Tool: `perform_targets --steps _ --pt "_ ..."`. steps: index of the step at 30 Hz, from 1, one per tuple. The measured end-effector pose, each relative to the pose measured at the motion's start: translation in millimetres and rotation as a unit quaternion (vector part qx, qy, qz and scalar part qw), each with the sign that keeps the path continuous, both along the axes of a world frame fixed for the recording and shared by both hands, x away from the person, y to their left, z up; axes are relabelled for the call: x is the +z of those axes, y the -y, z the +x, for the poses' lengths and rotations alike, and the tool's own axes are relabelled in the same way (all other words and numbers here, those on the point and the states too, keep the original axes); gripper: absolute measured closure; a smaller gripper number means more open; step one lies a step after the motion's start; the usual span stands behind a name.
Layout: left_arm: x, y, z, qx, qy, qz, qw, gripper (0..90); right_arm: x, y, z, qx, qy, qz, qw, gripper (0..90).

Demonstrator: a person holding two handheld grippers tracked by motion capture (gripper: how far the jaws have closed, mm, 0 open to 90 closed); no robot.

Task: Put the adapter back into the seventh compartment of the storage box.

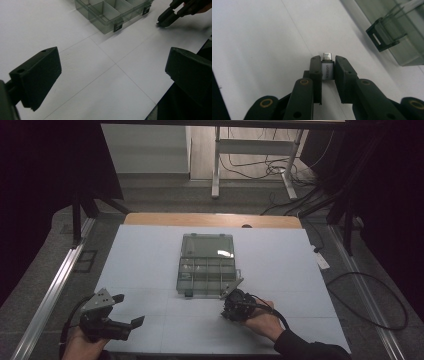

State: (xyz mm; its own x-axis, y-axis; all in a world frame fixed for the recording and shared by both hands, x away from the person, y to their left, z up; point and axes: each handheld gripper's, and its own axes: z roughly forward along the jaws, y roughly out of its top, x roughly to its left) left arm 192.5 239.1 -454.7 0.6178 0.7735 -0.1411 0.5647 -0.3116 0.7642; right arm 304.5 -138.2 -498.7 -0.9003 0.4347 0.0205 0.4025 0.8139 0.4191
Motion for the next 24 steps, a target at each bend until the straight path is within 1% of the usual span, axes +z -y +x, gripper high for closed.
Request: perform_targets --steps 2,8,20,23,24 --pt "0.0 0.0 0.0 0.000 0.000 0.000 1.0000 0.9 3.7 0.7 -0.1 -0.001 0.000 0.012 0.9999 75.6" --pt "-0.1 -0.2 0.1 0.001 -0.001 -0.001 1.0000 0.8 10.5 2.6 -0.2 0.000 0.005 0.030 0.9995 75.5" --pt "-0.1 -1.0 0.3 0.000 -0.001 -0.003 1.0000 0.8 20.3 4.9 0.2 -0.006 0.013 0.054 0.9984 75.5" --pt "-0.1 -1.1 0.4 0.001 -0.001 -0.004 1.0000 0.8 23.1 5.4 0.3 -0.007 0.015 0.064 0.9978 75.6" --pt "-0.1 -1.1 0.4 0.001 -0.001 -0.004 1.0000 0.8 25.4 5.8 0.6 -0.007 0.018 0.072 0.9972 75.6"
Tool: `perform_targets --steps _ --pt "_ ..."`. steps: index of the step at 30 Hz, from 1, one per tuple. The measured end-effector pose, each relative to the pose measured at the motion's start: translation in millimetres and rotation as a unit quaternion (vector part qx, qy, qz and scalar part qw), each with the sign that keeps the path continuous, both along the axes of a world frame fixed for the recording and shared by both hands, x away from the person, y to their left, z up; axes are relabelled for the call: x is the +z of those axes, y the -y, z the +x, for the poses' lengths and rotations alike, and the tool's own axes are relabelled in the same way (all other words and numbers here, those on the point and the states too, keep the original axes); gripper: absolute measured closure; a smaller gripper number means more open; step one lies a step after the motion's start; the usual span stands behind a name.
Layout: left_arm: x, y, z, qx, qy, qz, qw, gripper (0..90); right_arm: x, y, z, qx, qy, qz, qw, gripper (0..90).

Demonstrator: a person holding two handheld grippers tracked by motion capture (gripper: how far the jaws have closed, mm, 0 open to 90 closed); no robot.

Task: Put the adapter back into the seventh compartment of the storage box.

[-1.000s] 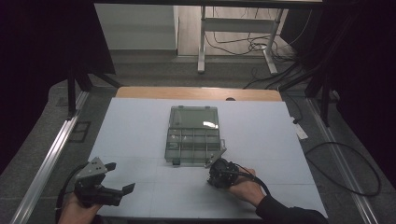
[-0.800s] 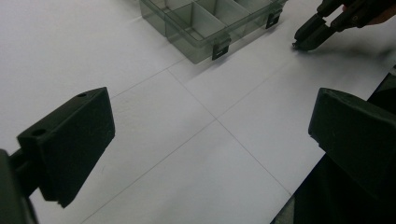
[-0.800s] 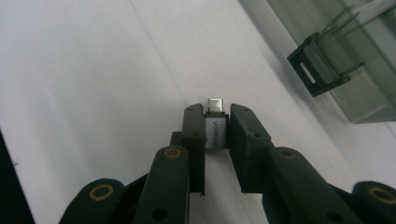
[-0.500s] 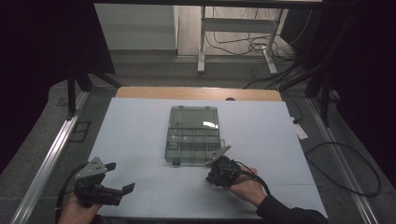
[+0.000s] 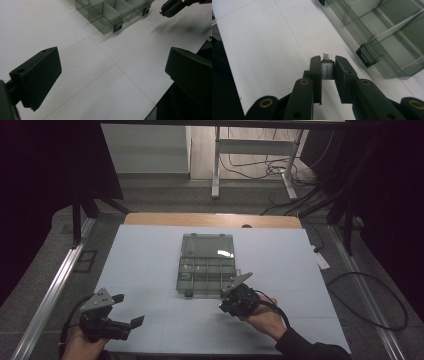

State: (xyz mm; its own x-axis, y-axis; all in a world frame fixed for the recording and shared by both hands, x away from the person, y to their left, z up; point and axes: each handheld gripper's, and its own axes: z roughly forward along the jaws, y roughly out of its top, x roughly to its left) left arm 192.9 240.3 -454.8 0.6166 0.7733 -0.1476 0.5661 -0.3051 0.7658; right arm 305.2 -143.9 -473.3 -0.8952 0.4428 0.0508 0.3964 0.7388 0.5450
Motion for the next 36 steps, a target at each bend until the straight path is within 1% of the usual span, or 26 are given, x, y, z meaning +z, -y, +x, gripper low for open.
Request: perform_targets --steps 2,7,13,17,26,36 --pt "0.0 -0.1 -0.1 0.000 0.000 -0.001 1.0000 0.8 0.7 0.1 0.1 0.000 0.001 0.002 1.0000 75.6" --pt "-0.1 -0.4 0.0 0.001 0.000 -0.002 1.0000 0.8 5.8 1.5 2.2 -0.006 0.007 0.023 0.9997 75.6" --pt "-0.1 -0.5 0.2 0.001 -0.001 -0.002 1.0000 0.8 9.6 1.5 5.3 -0.010 0.014 0.039 0.9991 75.5" --pt "-0.1 -0.5 0.2 0.001 -0.001 -0.002 1.0000 0.8 11.4 -0.5 8.1 -0.013 0.018 0.045 0.9987 75.6" --pt "-0.1 -0.8 0.2 0.001 -0.001 -0.003 1.0000 0.8 11.3 -4.3 16.5 -0.024 0.018 0.054 0.9981 75.6" --pt "-0.1 -0.9 0.3 0.002 -0.001 -0.003 1.0000 0.8 14.6 -7.4 27.2 -0.038 0.033 0.068 0.9964 75.5"
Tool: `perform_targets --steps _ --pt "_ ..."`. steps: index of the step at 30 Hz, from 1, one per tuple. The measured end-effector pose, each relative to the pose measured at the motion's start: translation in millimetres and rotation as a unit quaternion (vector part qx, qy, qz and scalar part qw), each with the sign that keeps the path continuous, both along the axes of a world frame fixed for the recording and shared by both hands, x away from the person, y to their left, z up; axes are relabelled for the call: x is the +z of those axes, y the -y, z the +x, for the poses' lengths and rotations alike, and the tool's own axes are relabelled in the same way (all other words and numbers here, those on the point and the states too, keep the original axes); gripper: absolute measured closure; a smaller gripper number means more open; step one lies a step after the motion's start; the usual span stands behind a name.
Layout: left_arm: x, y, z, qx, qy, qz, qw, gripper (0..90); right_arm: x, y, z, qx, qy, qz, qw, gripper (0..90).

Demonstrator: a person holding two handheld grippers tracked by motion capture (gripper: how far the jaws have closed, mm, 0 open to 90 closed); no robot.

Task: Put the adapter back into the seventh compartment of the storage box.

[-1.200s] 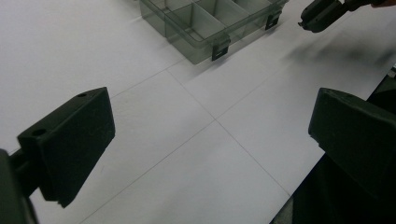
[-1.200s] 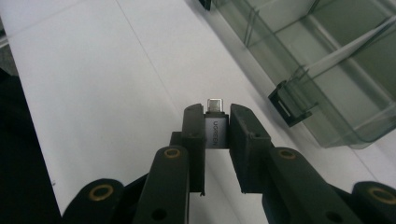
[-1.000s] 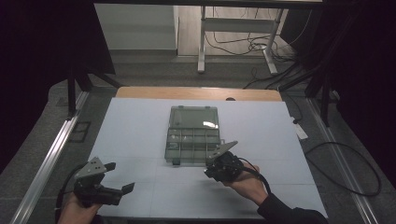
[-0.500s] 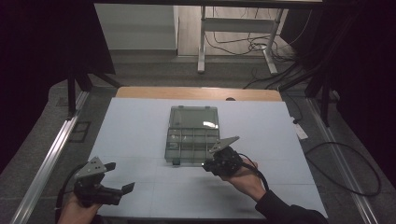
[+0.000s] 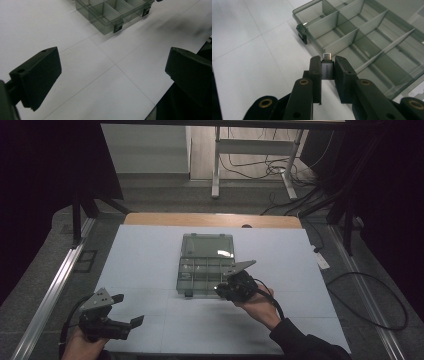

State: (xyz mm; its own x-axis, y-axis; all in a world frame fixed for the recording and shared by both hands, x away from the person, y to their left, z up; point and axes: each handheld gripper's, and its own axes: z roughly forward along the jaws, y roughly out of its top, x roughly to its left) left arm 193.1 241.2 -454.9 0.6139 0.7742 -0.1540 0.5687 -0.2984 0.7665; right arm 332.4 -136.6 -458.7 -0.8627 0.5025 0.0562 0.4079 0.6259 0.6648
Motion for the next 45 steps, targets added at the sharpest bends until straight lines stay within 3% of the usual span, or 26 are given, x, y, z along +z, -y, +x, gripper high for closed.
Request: perform_targets --steps 30,45 --pt "-0.1 0.4 0.0 -0.002 0.000 0.001 1.0000 0.8 -7.6 -15.5 29.3 -0.022 0.022 -0.001 0.9995 75.1" --pt "-0.2 0.4 0.1 -0.004 0.000 0.000 1.0000 0.9 -21.9 -21.6 41.0 -0.034 0.023 -0.023 0.9989 74.9"
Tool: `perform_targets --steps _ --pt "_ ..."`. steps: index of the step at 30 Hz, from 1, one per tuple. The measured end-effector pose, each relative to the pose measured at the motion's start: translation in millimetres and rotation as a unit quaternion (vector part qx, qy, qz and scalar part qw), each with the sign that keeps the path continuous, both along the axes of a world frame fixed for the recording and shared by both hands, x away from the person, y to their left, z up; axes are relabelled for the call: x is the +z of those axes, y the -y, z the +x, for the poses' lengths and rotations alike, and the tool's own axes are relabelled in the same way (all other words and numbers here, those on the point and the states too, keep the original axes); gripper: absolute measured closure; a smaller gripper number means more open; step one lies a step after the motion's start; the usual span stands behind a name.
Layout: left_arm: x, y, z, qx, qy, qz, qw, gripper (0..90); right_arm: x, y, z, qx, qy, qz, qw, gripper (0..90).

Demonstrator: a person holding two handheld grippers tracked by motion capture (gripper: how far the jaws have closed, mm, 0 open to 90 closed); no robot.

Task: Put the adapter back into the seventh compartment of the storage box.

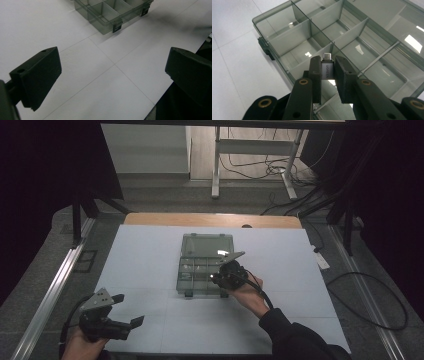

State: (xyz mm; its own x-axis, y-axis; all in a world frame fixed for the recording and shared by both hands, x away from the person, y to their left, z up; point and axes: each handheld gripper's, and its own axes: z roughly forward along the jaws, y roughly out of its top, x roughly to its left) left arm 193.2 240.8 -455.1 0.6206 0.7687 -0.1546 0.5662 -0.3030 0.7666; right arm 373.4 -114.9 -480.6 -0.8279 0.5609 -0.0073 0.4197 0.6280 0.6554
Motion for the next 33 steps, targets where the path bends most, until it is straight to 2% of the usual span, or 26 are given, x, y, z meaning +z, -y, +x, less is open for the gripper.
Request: perform_targets --steps 11,17,26,33 --pt "-0.1 0.2 0.0 -0.002 0.000 0.001 1.0000 1.0 -7.9 -3.5 2.1 0.001 -0.006 -0.015 0.9999 73.4" --pt "-0.1 -0.2 0.3 -0.001 -0.001 -0.001 1.0000 1.2 -4.1 -2.7 0.7 0.000 0.001 -0.008 1.0000 70.2" --pt "-0.1 -0.2 0.4 -0.001 -0.001 -0.001 1.0000 1.2 6.5 -0.7 -6.6 0.006 0.014 0.001 0.9999 58.7" --pt "0.0 -0.5 0.5 0.000 -0.001 -0.002 1.0000 1.2 12.9 3.9 -9.6 0.012 0.009 0.010 0.9998 51.0"
